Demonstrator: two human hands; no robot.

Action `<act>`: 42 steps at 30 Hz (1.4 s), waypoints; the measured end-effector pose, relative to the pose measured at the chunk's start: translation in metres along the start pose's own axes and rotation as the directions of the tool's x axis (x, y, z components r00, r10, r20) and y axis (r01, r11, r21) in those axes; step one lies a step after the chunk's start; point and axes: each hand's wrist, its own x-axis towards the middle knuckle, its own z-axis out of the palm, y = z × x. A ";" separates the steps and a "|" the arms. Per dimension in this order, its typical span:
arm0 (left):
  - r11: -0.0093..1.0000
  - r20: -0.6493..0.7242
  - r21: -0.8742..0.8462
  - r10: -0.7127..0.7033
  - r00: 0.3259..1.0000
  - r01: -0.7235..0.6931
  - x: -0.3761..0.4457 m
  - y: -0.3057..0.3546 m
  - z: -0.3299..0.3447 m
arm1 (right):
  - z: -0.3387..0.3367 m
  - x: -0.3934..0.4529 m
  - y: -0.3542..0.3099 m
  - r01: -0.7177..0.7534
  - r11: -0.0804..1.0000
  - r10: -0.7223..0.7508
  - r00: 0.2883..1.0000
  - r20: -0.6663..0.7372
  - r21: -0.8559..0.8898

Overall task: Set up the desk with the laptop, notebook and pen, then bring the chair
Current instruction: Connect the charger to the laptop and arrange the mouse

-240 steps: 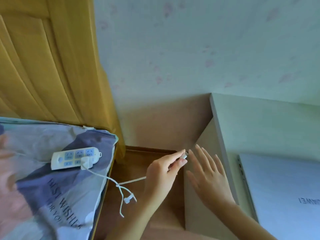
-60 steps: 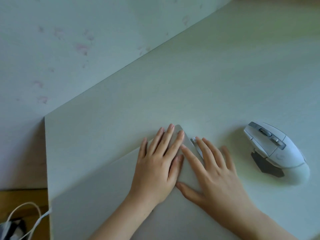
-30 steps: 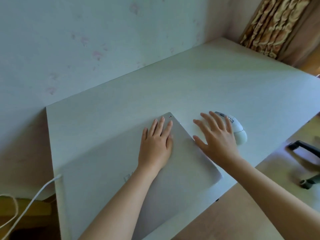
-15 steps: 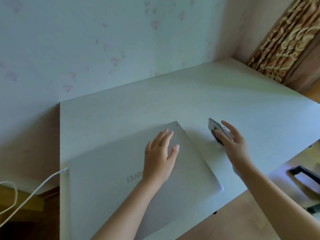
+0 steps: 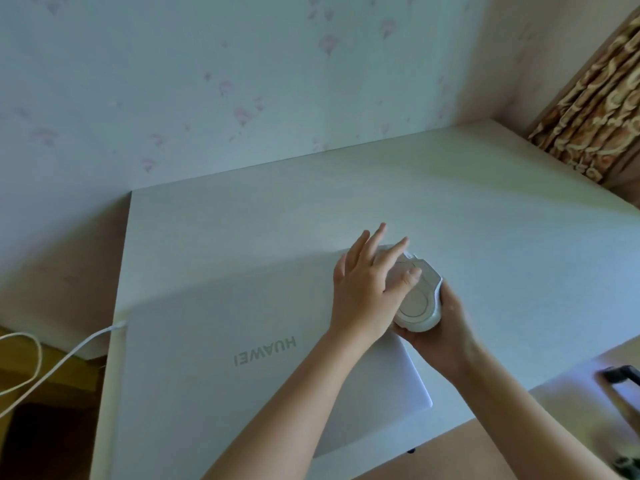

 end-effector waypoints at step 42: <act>0.885 0.020 0.449 -0.148 0.989 0.123 -0.042 -0.003 -0.044 | 0.015 -0.017 -0.009 -0.003 -0.349 -0.498 0.848 0.183 -0.937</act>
